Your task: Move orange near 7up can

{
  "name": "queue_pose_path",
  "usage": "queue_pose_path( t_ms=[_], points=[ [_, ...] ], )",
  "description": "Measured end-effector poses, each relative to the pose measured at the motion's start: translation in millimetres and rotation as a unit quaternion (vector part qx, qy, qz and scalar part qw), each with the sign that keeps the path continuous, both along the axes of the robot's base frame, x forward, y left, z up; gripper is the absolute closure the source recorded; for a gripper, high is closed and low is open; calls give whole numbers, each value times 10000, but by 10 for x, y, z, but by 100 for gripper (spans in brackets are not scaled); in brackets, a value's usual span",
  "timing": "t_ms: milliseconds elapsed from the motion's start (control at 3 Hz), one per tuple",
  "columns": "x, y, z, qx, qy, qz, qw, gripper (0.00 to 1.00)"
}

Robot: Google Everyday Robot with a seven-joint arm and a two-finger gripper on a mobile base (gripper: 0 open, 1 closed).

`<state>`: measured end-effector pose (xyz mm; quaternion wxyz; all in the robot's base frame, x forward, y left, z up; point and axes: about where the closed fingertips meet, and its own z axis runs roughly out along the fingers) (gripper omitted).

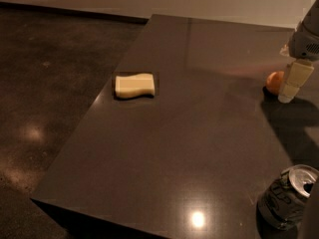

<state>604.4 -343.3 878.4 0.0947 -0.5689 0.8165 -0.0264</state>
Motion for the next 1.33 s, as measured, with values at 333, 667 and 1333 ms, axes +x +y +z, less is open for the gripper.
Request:
queue_pose_path(
  t_ms=[333,667,1333],
  points=[
    [4,-10,-18,-2,11,-1,10000,0],
    [18,-15,-107,-17,79,36,10000,0],
    [2,13,-161,-23,139,124,9998,15]
  ],
)
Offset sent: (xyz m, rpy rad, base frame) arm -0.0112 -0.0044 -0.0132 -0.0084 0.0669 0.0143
